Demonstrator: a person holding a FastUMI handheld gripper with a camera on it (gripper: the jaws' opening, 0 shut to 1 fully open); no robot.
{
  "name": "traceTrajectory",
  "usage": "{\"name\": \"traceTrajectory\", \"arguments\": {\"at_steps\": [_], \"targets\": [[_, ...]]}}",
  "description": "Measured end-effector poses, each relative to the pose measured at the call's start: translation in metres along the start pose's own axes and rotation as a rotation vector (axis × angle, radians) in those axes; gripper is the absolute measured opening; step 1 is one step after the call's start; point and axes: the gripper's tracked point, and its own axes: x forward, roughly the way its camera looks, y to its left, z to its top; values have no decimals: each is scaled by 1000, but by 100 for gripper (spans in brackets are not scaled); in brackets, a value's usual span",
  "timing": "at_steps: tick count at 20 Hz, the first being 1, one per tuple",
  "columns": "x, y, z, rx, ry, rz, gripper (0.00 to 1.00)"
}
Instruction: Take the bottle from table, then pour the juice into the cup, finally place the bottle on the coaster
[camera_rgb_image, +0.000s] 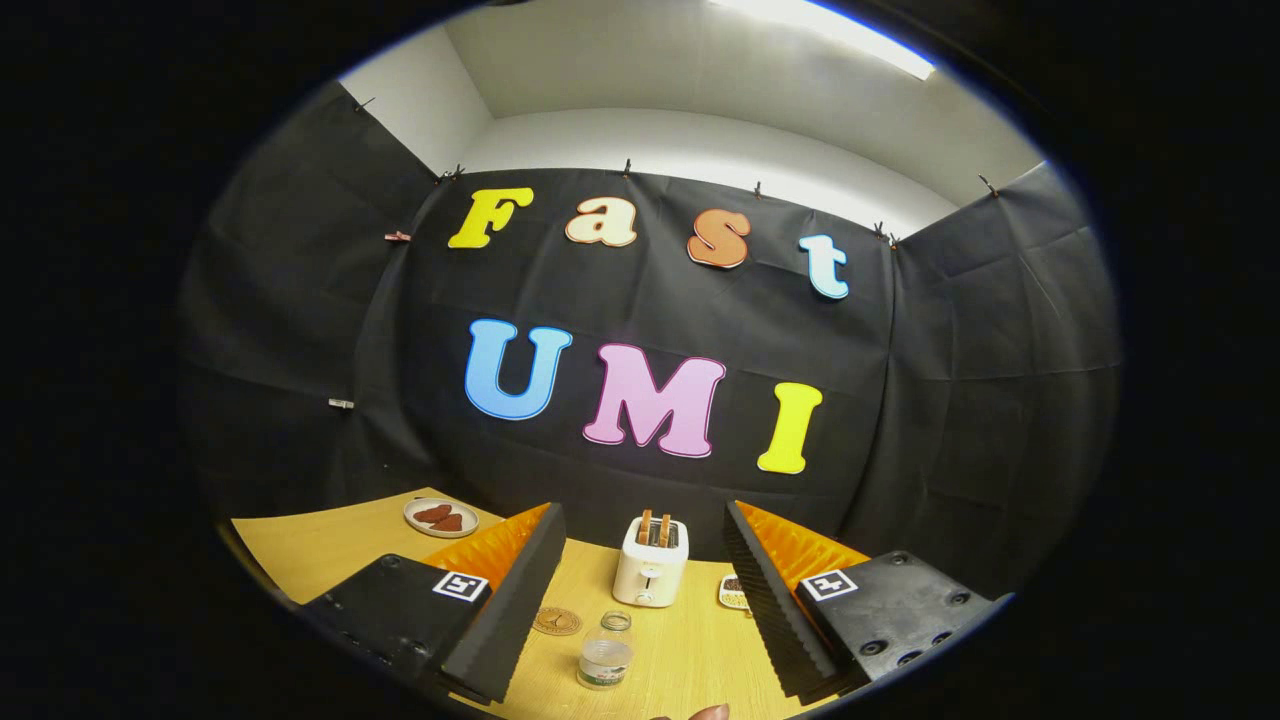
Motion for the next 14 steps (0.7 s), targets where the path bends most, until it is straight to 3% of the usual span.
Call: {"name": "traceTrajectory", "arguments": {"at_steps": [9,14], "targets": [[0,10,-46,23,9,15,97],[5,20,-105,74,57,44,97]]}}
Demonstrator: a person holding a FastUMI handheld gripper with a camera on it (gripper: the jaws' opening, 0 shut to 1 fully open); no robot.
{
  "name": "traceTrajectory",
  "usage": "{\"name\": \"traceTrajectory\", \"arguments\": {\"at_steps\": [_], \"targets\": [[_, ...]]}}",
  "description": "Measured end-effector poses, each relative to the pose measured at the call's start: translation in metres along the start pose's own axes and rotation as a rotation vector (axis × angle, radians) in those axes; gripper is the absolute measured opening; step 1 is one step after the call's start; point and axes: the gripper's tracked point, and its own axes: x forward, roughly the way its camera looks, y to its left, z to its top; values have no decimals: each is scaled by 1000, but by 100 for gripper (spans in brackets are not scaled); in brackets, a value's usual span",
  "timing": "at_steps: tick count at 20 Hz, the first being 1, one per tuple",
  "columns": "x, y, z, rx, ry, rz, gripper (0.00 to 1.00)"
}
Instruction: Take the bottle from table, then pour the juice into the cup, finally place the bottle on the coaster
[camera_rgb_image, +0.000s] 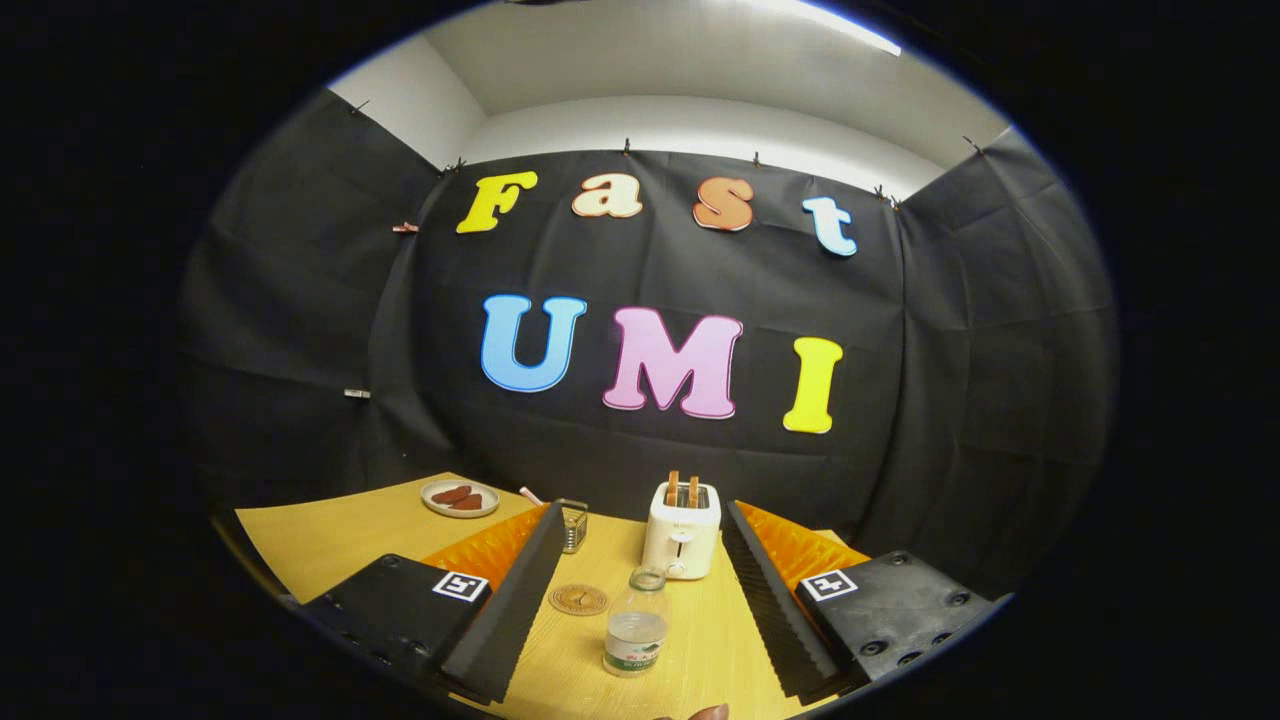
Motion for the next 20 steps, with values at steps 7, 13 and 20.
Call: {"name": "traceTrajectory", "arguments": {"at_steps": [7,13,20], "targets": [[25,-8,-101,-2,91,7,97],[43,-4,-166,29,160,7,97],[61,3,-198,39,178,19,97]]}}
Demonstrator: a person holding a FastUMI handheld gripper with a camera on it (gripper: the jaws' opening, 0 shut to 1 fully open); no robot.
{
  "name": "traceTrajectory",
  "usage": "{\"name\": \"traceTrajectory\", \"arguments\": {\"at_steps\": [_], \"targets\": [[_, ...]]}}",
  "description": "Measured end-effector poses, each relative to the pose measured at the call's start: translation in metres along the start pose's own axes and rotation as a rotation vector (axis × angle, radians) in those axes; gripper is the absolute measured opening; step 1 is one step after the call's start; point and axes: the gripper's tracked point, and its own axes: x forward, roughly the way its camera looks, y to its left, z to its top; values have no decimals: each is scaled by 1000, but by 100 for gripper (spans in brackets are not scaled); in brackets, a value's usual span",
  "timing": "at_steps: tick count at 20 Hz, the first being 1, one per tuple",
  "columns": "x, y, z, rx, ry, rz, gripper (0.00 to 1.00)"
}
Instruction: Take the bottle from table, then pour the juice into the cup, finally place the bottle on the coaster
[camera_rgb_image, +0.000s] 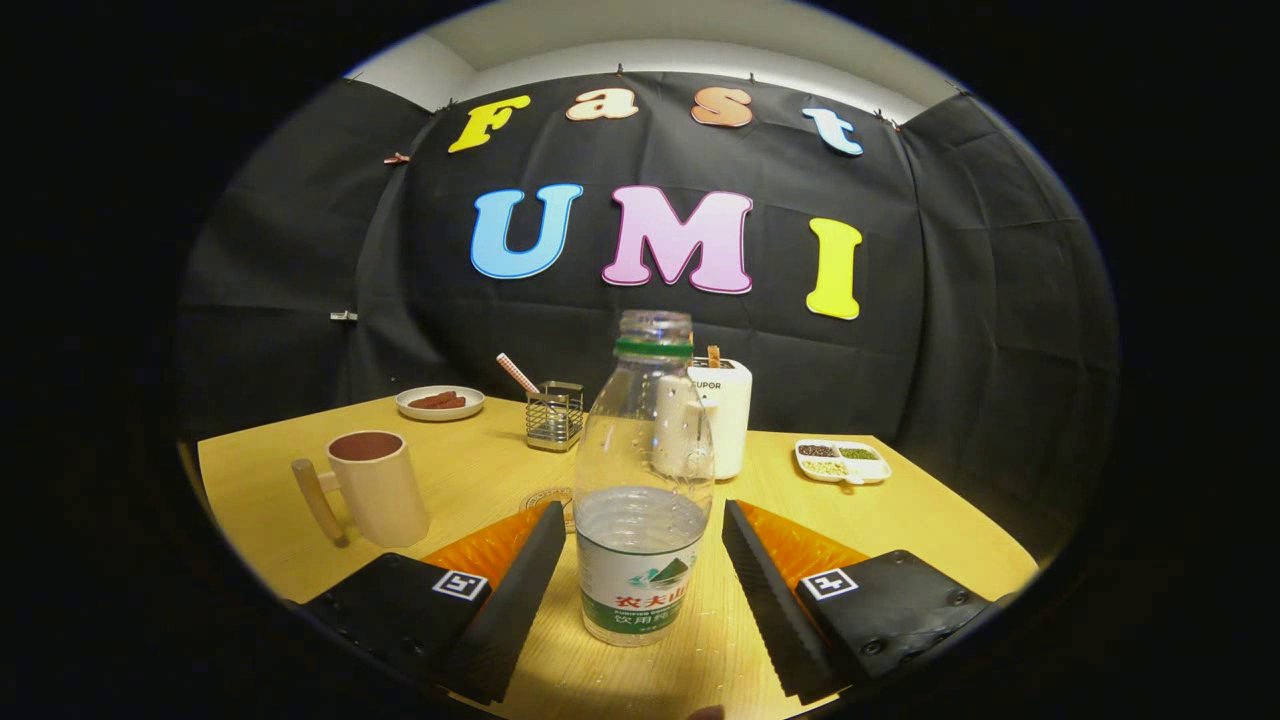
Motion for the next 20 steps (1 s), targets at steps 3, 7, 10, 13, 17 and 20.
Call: {"name": "traceTrajectory", "arguments": {"at_steps": [3,7,10,13,17,20], "targets": [[8,-3,-7,35,7,-22,95],[15,-5,-9,52,35,-43,78],[16,-9,-4,34,60,-56,76],[16,-11,11,-74,60,-73,76],[15,-1,35,-241,71,-52,74],[15,10,55,-366,69,-57,73]]}}
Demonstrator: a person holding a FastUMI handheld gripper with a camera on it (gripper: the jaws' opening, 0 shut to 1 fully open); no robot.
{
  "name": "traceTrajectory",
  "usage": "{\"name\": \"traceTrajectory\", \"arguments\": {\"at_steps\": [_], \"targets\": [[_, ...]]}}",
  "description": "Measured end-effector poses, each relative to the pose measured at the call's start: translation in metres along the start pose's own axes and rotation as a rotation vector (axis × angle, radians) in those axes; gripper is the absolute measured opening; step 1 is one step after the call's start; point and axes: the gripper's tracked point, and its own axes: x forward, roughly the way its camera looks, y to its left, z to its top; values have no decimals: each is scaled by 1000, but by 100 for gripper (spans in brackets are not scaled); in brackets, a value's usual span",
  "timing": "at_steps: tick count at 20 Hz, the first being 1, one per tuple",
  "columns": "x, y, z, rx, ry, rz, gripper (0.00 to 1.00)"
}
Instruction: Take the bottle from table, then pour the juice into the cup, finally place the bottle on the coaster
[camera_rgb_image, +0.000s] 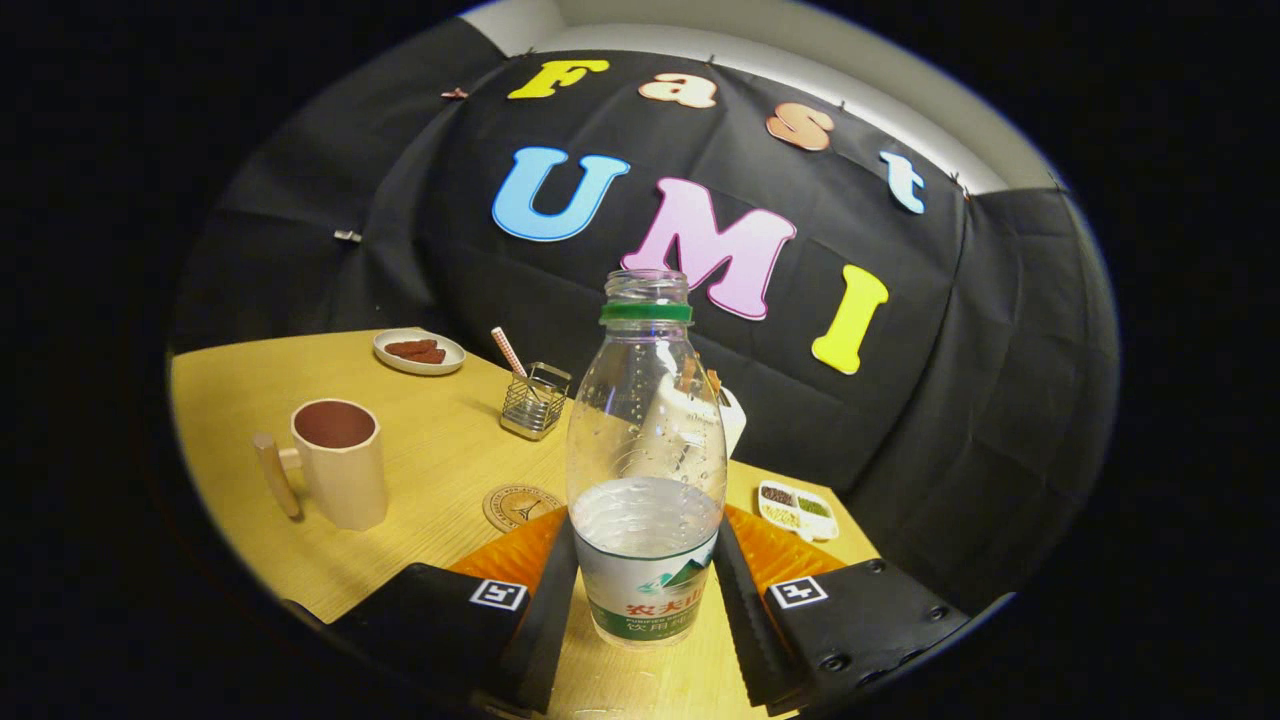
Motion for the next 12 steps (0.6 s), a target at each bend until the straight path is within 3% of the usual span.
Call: {"name": "traceTrajectory", "arguments": {"at_steps": [5,12], "targets": [[-3,18,25,-303,18,24,73],[-3,56,31,-571,34,97,72]]}}
